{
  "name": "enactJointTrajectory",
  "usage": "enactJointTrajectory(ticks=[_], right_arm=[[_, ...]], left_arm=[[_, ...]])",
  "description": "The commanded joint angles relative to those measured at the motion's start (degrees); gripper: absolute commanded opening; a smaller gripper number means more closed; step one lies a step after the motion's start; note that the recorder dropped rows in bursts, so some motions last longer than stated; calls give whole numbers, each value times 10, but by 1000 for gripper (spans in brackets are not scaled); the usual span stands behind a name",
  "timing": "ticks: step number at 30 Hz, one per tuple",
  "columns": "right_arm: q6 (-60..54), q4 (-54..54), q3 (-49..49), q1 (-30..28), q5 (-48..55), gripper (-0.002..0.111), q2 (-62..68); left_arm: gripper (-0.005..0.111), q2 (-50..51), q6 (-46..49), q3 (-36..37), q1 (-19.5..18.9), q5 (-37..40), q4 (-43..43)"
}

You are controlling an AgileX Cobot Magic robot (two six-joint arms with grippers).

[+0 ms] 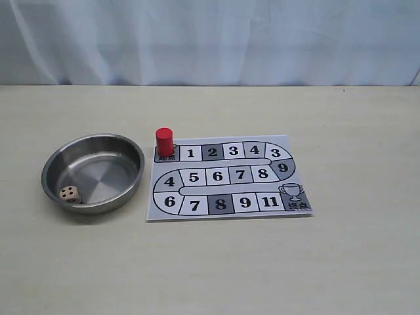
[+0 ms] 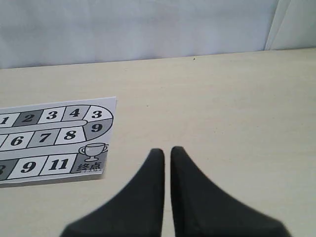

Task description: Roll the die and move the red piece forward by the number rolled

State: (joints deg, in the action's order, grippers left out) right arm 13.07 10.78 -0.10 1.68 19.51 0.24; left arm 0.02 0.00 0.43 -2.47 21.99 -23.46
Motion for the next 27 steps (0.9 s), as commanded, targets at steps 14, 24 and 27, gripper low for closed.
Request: enactJointTrajectory(ticks=[14,24,27], right_arm=[[3,-1,1,-2,1,4,-2],[3,-1,1,-2,1,4,-2],[3,-1,1,-2,1,4,-2]], left_arm=[[0,0,0,-4,5,-60,-225],[0,0,-59,-166,5,-311,-284],[0,1,-94,-216,5,-330,-5]])
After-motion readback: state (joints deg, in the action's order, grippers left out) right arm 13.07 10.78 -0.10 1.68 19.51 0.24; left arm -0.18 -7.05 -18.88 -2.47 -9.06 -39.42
